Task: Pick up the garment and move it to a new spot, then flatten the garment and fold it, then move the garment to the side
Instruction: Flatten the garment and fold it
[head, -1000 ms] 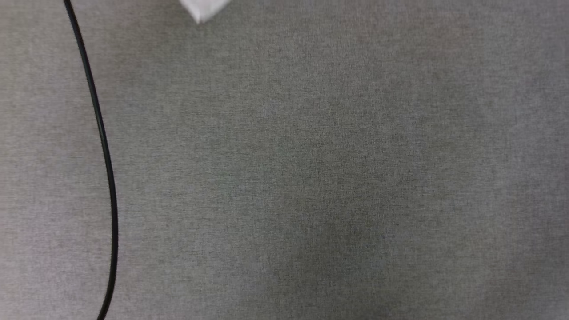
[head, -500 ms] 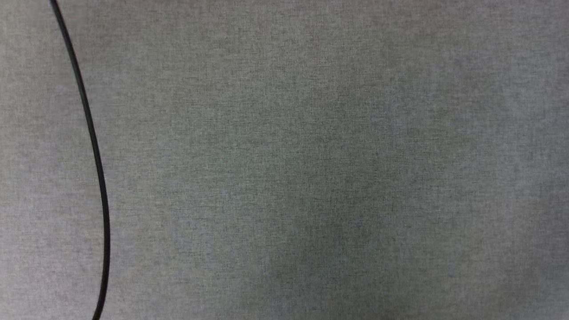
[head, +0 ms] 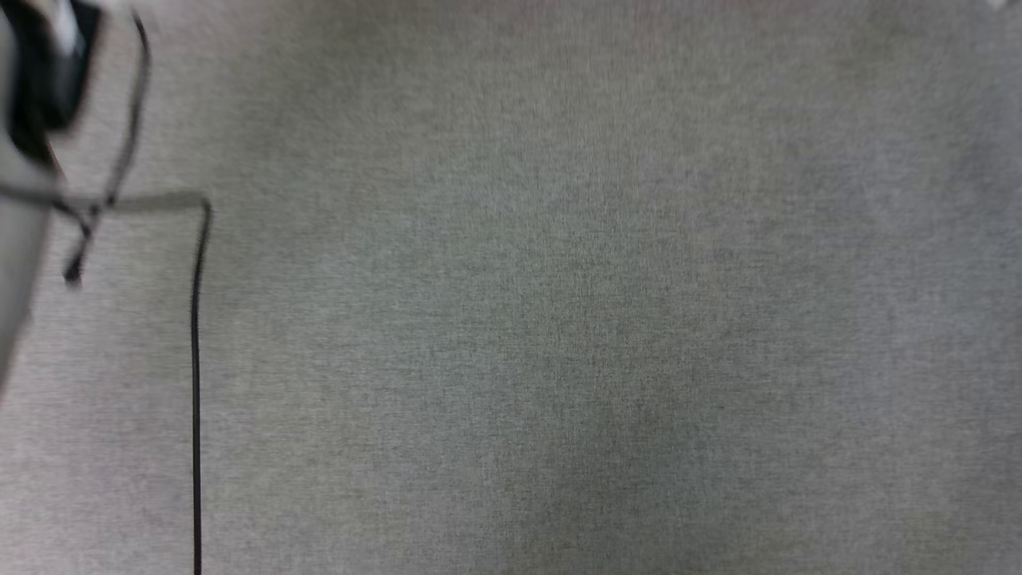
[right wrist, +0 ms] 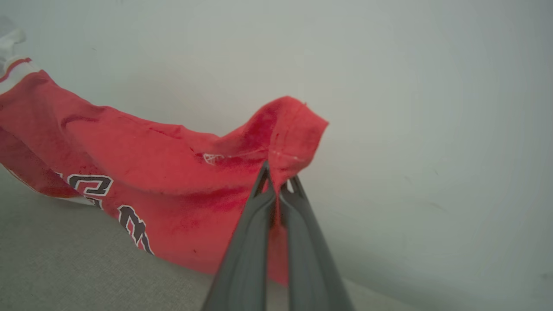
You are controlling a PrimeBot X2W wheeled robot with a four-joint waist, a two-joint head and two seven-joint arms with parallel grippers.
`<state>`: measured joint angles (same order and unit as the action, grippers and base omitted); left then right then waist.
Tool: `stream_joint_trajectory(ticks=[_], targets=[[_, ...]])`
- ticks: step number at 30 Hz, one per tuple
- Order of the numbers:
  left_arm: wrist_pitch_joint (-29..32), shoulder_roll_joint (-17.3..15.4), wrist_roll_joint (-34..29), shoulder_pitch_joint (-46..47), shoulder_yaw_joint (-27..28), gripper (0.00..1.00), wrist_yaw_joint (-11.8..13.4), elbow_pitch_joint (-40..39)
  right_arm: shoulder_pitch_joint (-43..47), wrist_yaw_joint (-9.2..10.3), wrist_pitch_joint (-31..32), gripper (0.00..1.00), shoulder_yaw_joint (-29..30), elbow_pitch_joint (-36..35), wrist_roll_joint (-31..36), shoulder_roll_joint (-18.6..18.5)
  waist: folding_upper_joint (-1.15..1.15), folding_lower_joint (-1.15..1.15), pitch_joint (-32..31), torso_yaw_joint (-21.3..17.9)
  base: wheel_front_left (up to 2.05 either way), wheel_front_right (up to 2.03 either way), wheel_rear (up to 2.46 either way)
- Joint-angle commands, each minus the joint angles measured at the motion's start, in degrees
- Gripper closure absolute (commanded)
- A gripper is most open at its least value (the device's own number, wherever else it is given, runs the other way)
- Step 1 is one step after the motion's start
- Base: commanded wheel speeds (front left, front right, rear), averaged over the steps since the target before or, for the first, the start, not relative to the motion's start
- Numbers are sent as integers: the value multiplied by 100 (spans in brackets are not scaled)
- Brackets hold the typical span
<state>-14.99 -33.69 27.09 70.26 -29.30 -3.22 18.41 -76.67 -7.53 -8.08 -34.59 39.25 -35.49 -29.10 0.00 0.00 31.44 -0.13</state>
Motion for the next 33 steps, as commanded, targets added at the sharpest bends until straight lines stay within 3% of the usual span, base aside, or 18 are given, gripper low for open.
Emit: stream_joint_trajectory(ticks=[1,8,14,23,33], targets=[[-26,-128,39,-553,44,100,110,-258,417,8,-78,100,-97,-146,-175,-124,0,0,-343,41,0,0,0],[-20,-289,305,-2681,223,100,613,-1188,1798,8,-156,100,-415,-566,-631,-391,0,0,-950,21,0,0,0],[-21,-285,520,-4255,116,100,861,-1661,2902,8,-133,100,-567,-788,-900,-560,0,0,-1482,45,0,0,0],[93,-434,925,-5813,-211,100,849,-1727,4405,8,-106,100,-571,-1105,-1247,-724,0,0,-2261,104,0,0,0],[680,-623,1655,-7227,-657,100,668,-2043,6040,8,-29,100,-502,-1494,-1314,-942,0,0,-2981,70,0,0,0]])
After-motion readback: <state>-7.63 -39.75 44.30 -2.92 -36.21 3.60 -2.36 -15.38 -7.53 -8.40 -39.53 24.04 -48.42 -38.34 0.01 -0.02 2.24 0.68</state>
